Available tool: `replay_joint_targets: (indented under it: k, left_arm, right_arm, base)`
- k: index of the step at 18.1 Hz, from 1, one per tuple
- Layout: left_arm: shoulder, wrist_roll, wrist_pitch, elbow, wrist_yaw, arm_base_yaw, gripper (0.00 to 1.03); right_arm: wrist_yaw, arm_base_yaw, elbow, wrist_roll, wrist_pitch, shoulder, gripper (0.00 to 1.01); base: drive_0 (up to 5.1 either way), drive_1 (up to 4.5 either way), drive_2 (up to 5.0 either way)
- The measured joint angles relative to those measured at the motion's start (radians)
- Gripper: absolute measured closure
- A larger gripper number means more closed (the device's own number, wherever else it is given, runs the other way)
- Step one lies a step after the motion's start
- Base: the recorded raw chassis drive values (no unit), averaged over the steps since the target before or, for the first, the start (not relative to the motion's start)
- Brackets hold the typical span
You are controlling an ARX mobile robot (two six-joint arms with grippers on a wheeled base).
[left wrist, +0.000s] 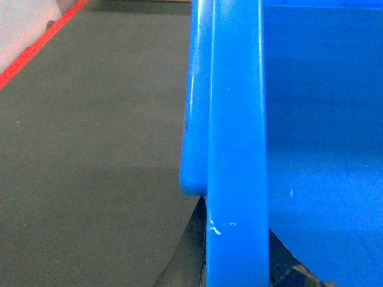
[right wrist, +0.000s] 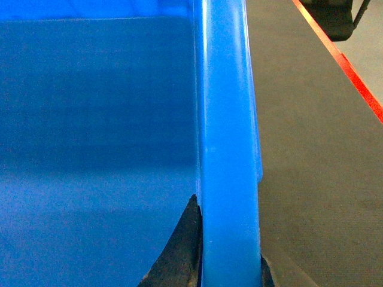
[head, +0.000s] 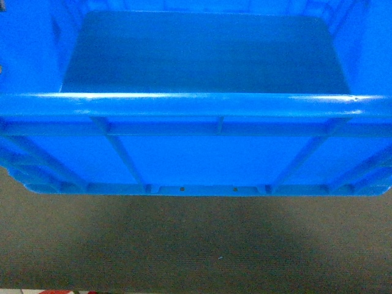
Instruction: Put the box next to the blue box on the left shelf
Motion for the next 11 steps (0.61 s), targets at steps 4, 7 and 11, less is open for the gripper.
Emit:
replay_joint_targets:
  k: [4, 7, 11]
  left_arm:
    - [-0.253, -0.023, -0.126, -0.13, -0.051, -0.053, 0.95]
    - [-0.382, -0.021, -0.151, -0.149, -0.098, -0.096, 0.95]
    - [-0.372, -0.023, -0.161, -0.153, -0.095, -0.097, 0.95]
  right_arm:
    - [0.067, 0.054, -0.163, 0.0, -0.098, -0.282, 0.91]
    - [0.127, 0.102, -0.192, -0.034, -0.087, -0.424, 0.91]
    - [0.139, 0.108, -0.199, -0.049, -0.1, -0.428, 0.91]
  base:
    - [0.0, 0.0, 0.0]
    - [0.0, 0.0, 0.0]
    - [0.0, 0.0, 0.0]
